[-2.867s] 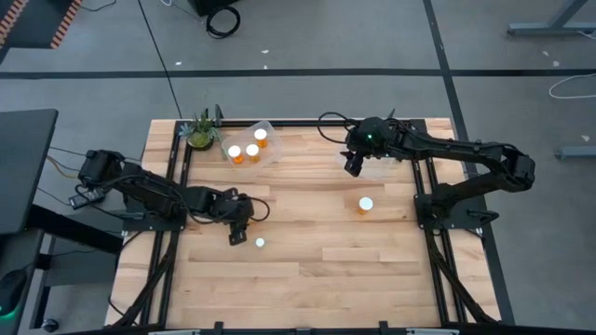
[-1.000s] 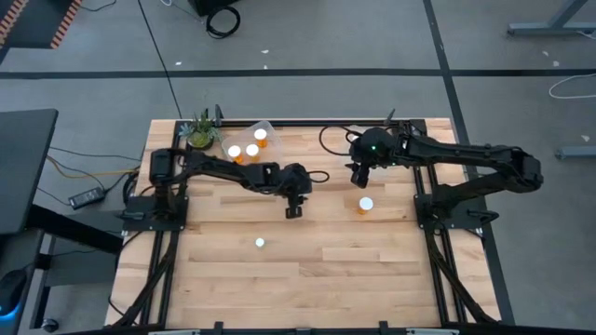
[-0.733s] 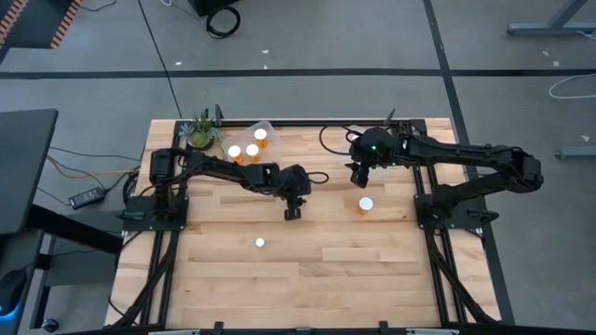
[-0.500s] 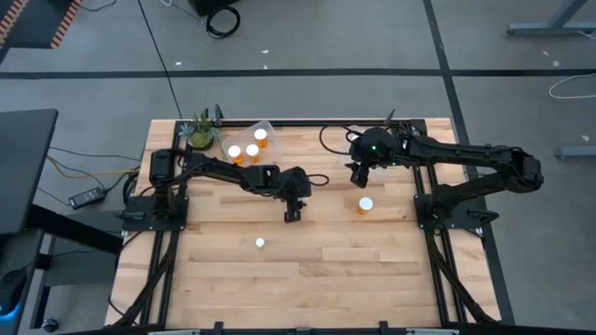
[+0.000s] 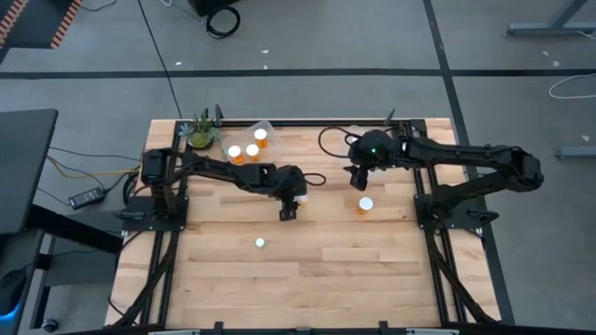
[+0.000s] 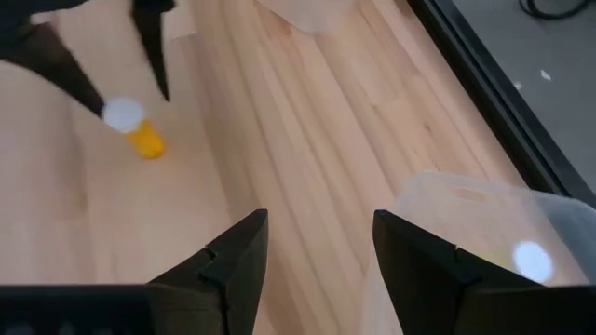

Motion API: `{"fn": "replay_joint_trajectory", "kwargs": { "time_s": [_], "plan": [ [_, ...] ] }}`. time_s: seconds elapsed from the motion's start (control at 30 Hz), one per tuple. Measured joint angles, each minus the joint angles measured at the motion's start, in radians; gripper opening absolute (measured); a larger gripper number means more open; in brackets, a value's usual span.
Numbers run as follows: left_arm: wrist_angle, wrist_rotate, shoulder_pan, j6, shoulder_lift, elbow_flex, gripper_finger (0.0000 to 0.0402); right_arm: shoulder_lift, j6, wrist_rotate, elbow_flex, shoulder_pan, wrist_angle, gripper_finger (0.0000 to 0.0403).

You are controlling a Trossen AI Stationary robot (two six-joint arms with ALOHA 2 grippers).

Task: Pick and place medicine bottles into bin by pill shape (circle, oval)
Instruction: Put the orange tablet bottle into the right transparent bin

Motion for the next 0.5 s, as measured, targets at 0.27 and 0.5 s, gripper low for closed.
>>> {"fn": "replay_joint_trajectory", "kwargs": {
  "time_s": [0.27,0.5],
  "plan": [
    [-0.119,-0.013,0.001,0.005,-0.049,0.000,0.0221,0.009,-0.005,0.000,0.000,0.102,0.092,0.0202],
    [-0.148,-0.046,-0.005,-0.012,-0.085,-0.062,0.0201,0.038,-0.003,0.000,-0.002,0.197,0.132,0.0202]
  ]
}}
